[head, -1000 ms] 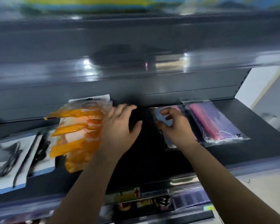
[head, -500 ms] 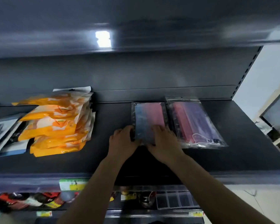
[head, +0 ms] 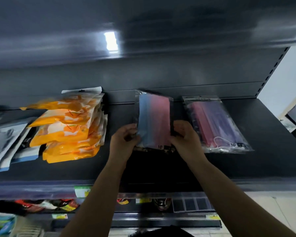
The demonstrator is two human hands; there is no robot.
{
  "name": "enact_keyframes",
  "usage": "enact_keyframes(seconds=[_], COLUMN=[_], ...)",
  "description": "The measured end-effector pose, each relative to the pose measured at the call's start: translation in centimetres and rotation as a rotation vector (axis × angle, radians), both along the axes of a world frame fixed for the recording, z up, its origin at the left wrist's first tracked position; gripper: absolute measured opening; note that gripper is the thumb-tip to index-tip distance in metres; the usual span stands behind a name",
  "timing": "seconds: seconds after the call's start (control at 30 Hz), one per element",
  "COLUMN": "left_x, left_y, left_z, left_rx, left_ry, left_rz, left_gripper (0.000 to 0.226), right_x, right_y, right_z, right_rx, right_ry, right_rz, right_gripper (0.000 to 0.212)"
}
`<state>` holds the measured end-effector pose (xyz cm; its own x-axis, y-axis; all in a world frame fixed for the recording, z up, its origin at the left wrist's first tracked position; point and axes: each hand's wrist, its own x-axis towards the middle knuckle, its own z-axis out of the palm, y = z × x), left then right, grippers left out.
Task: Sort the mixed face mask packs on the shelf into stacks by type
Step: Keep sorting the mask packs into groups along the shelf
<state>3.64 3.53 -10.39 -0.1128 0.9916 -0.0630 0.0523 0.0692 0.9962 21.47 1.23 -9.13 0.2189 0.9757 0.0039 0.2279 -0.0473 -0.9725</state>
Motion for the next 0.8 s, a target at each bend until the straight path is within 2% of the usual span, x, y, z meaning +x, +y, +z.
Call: enact_keyframes(seconds=[0.13,0.17,0.2,0.33,0.63,0.8], left_x=[-1.0,-1.2,-1.2,-1.5,-2.4,-2.8], left_y=[-0.6,-0.9,-1.1,-1.5,-1.5,-1.4], left_z=[0.8,1.0,1.3,1.8,2.3,2.3], left_rx=[0.103,0.121,0.130,0.141,0.239,0.173], left_ry=[-0.085,-0.129,-0.177,-0.232,-0.034,-0.039], left_rz=[-0.027,-0.035,-0.047,-0.055,-0.068,-0.091], left_gripper=[0.033,0.033,0.033,0.035,0.037,0.038], right_x=[-0.7,-1.0,-1.2,-1.4,-1.4,-1.1], right_y=[0.3,0.3,0.2,-0.2,-0.5,-0.8], right_z=[0.4,0.5,0.7,1.5,1.8,1.6], right_rx=[-0.086,-0.090,-0.082,0.036,0.120,0.086], right_ry=[0.148,0.168,0.168,0.031,0.062,-0.061], right_rz=[-0.016,-0.018,-0.018,-0.013,0.001,0.027], right_gripper=[0.079,0.083,0.081,0.044,0.042,0.033])
